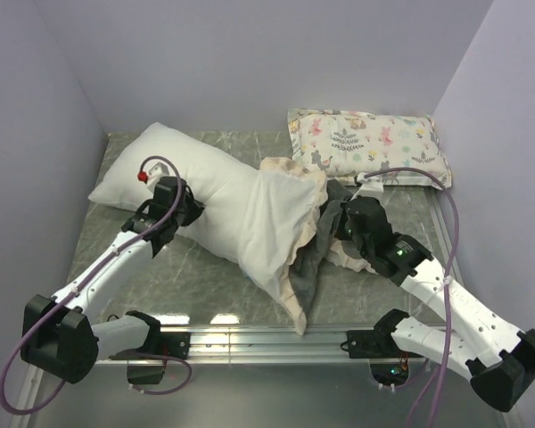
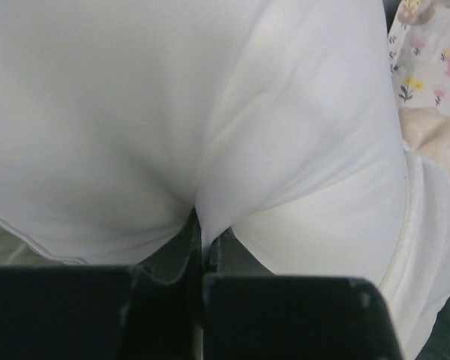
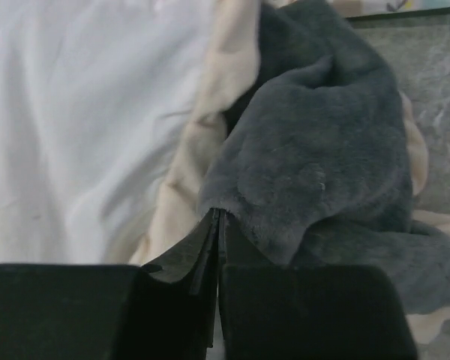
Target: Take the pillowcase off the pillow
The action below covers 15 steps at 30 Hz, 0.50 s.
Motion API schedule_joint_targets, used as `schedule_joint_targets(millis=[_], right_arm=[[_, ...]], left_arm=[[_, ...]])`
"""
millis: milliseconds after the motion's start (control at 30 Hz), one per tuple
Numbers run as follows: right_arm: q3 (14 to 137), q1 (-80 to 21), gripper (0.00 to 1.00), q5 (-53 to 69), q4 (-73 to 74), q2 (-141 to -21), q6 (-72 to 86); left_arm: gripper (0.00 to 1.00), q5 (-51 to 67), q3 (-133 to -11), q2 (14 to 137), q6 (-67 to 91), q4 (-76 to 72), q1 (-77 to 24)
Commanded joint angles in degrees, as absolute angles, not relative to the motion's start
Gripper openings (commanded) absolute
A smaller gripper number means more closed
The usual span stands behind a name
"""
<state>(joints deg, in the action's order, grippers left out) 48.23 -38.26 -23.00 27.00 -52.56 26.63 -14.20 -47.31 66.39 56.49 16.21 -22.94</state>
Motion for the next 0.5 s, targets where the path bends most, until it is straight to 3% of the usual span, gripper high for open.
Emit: schedule_joint_targets(millis=[0,33,133,167,267,467], right_arm=[[48.0,-34.2,0.02,-19.5,27.4,-50.5,25.1],[48.2,-33.8,0.03,-17.9,27.0,-50.0,25.2],[50.7,-35.1,0.24,-10.5,25.1,-51.8,26.7],[52.1,-40.0,0.38,-10.7,24.5,-52.7,27.8],[55.4,-50.8,0.56,-19.2,24.1,-58.0,29.5],[60.3,-64.2,0.81,-21.7,20.8,-69.9,32.2]], left_arm=[[0.0,-14.2,-52.0,63.7,52.8,18.9,-18.0],[0.0,-13.5,-52.6,63.5,51.9,18.5,-18.0],[0.01,-11.3,-54.2,64.7,51.8,18.9,-18.5],[0.01,-11.3,-54.0,64.9,51.9,18.7,-19.1],[0.01,-10.8,-51.9,65.1,52.6,17.1,-19.7],[0.0,-10.4,-50.7,65.2,52.6,16.1,-20.1]])
